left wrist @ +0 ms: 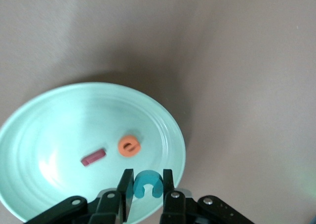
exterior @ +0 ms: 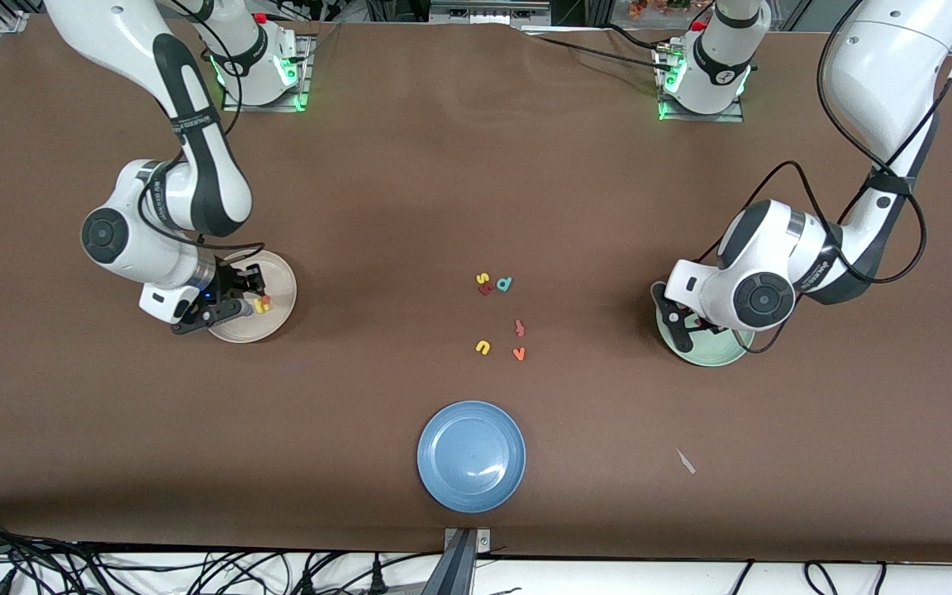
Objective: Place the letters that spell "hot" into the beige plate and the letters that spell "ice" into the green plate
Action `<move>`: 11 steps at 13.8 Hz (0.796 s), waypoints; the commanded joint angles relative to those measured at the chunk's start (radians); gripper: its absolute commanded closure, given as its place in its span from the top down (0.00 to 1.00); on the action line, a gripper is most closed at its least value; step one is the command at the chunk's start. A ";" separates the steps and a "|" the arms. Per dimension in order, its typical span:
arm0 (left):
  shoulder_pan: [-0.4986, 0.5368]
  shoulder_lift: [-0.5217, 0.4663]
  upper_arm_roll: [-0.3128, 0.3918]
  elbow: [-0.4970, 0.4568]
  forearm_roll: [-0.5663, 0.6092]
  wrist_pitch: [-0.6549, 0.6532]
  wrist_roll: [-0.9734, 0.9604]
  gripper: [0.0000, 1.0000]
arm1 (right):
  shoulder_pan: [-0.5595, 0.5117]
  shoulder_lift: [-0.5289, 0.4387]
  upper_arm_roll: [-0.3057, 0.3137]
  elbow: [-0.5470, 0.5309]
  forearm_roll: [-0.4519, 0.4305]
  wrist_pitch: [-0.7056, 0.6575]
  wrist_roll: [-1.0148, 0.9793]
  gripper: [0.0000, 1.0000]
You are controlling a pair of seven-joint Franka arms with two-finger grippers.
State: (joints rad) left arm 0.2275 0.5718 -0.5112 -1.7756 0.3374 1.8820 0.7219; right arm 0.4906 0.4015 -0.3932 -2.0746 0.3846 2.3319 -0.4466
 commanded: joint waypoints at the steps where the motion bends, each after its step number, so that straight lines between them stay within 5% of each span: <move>1: 0.000 -0.039 -0.012 -0.047 0.050 0.014 0.010 0.99 | -0.004 -0.007 0.002 0.069 0.022 -0.103 0.148 1.00; 5: 0.001 -0.055 -0.018 -0.002 0.040 -0.009 0.010 1.00 | -0.009 0.039 0.000 0.278 -0.062 -0.319 0.379 1.00; 11: -0.004 -0.061 -0.128 0.286 -0.058 -0.327 -0.157 1.00 | -0.007 0.045 -0.033 0.373 -0.107 -0.447 0.410 1.00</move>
State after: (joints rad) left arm 0.2248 0.5145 -0.6158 -1.5840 0.3235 1.6667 0.6272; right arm 0.4868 0.4272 -0.4094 -1.7457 0.2959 1.9291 -0.0487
